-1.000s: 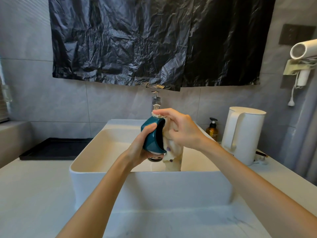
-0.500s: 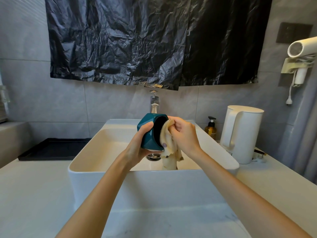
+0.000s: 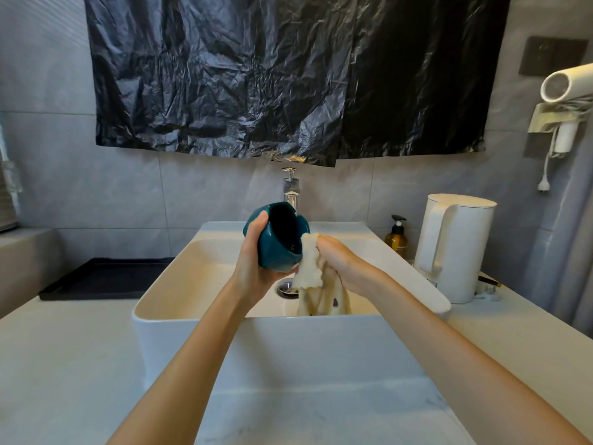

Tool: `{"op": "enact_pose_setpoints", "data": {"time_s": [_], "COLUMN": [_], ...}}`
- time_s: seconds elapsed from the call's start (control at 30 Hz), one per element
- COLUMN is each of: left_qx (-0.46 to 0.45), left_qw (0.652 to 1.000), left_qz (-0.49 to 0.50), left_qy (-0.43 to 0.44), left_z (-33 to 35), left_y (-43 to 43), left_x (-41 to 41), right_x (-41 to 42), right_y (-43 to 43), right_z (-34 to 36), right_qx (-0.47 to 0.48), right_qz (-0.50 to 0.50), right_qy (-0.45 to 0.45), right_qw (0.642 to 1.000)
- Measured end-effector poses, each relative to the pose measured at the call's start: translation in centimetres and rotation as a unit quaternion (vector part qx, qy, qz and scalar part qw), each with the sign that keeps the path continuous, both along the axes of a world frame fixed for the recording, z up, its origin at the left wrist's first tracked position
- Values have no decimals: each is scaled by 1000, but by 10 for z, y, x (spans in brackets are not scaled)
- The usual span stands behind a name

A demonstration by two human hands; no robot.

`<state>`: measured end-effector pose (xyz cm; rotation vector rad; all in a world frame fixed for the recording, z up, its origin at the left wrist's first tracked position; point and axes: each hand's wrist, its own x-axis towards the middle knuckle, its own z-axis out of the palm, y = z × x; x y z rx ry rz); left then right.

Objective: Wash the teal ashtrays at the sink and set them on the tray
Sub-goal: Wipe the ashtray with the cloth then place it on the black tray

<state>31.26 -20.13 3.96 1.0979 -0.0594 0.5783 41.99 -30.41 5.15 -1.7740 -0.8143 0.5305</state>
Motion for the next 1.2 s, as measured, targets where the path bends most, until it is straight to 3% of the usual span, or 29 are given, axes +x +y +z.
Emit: {"op": "enact_pose_setpoints", "data": {"time_s": [0.2,0.4,0.53,0.63,0.73,0.83,1.03,1.2], "left_qx": [38,96,153,190,272,322,398,462], "left_qw": [999,994,982,969,933,888,819,770], "left_qz": [-4,13,68,133,221,321,406,434], "left_qy": [-1,51,85,89,85,73,73,73], "left_z": [0,-3,-6,-7,-11,-10,-9,-8], "left_y": [-2,-1,4,5,-5,-18,-24,-11], "left_x": [-1,3,8,11,18,27,37,35], "right_x": [5,-2,13,18,16,15,10,14], "right_y": [2,10,2,-13,-24,-24,-26,-33], "right_z": [12,8,6,8,6,-5,-22,-19], "right_qx": [-62,17,30,36,30,62,119,102], "right_qz": [95,14,-107,-183,-235,-232,-171,-50], "right_qy": [101,63,-134,-308,-461,-522,-484,-372], "right_qw": [988,998,985,933,855,818,850,921]}}
